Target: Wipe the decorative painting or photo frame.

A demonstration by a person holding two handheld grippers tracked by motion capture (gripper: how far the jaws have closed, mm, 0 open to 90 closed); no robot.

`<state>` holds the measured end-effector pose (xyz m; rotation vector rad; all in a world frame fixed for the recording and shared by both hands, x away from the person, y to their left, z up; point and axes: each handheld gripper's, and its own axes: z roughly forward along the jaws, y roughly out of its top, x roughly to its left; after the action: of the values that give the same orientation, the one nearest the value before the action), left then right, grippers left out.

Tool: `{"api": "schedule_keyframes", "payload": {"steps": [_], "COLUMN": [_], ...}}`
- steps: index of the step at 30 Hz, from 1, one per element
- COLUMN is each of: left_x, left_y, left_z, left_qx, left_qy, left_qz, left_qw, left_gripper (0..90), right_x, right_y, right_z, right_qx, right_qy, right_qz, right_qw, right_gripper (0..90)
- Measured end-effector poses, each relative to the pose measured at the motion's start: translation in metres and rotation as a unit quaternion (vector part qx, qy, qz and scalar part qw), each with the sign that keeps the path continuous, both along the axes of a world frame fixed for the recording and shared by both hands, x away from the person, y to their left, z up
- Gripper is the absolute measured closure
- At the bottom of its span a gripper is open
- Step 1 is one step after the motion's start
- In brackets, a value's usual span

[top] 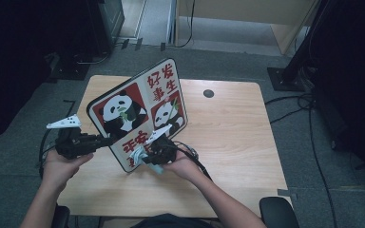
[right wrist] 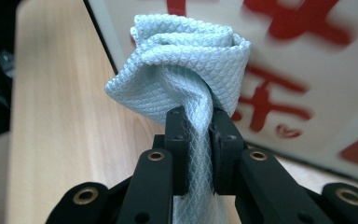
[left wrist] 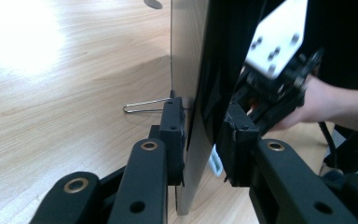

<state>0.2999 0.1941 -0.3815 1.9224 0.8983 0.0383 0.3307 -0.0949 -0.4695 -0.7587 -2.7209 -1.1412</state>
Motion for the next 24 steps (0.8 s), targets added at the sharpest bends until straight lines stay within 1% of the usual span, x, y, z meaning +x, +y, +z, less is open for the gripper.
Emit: {"api": "schedule_keyframes", "payload": {"steps": [2,4,5,6,8,9,10,11,12,15,16,18,20,22,24], "left_x": [-0.001,-0.001,-0.002,-0.003,-0.005,-0.007,-0.007,-0.009,-0.01,-0.014,-0.015,-0.017,-0.02,-0.02,-0.019], "left_y": [0.001,0.002,0.002,0.002,0.004,0.005,0.006,0.008,0.009,0.013,0.015,0.019,0.024,0.028,0.03], "left_z": [0.001,0.001,0.0,0.001,0.001,0.002,0.002,0.002,0.002,0.003,0.003,0.003,0.004,0.004,0.003], "left_qx": [-0.001,0.0,0.0,0.001,0.0,-0.002,-0.001,-0.001,-0.002,0.0,0.0,-0.002,-0.001,-0.002,-0.003], "left_qy": [0.0,0.002,0.001,0.002,0.002,0.001,0.001,0.001,0.0,-0.002,-0.005,-0.004,-0.005,-0.008,-0.007], "left_qz": [0.0,-0.002,-0.002,-0.002,0.0,0.003,0.005,0.008,0.008,0.014,0.015,0.016,0.022,0.03,0.034], "left_qw": [1.0,1.0,1.0,1.0,1.0,1.0,1.0,1.0,1.0,0.9999,0.9999,0.9999,0.9997,0.9995,0.9994], "left_gripper": [71.8,71.7,71.7,71.7,71.7,71.7,71.7,71.7,71.8,72.5,72.9,74.6,76.3,77.6,79.3], "right_x": [0.003,0.006,0.008,0.009,0.013,0.014,0.017,0.018,0.021,0.025,0.026,0.029,0.03,0.031,0.03], "right_y": [-0.001,0.0,0.0,0.001,0.003,0.004,0.006,0.007,0.009,0.014,0.016,0.021,0.025,0.029,0.033], "right_z": [0.014,0.032,0.038,0.049,0.066,0.073,0.083,0.09,0.1,0.121,0.128,0.143,0.154,0.168,0.178], "right_qx": [0.005,0.016,0.019,0.023,0.036,0.037,0.038,0.036,0.035,0.038,0.04,0.04,0.044,0.05,0.05], "right_qy": [0.0,-0.004,-0.009,-0.015,-0.018,-0.022,-0.029,-0.03,-0.037,-0.051,-0.056,-0.066,-0.074,-0.083,-0.093], "right_qz": [-0.003,-0.005,-0.003,-0.004,-0.004,-0.004,-0.002,0.0,0.002,0.012,0.014,0.02,0.023,0.029,0.034], "right_qw": [1.0,0.9999,0.9998,0.9996,0.9992,0.9991,0.9989,0.9989,0.9987,0.9979,0.9975,0.9968,0.996,0.9949,0.9939], "right_gripper": [80.1,80.1,80.1,80.1,80.0,79.9,79.9,79.9,79.9,79.9,79.9,79.9,79.9,79.9,79.9]}}
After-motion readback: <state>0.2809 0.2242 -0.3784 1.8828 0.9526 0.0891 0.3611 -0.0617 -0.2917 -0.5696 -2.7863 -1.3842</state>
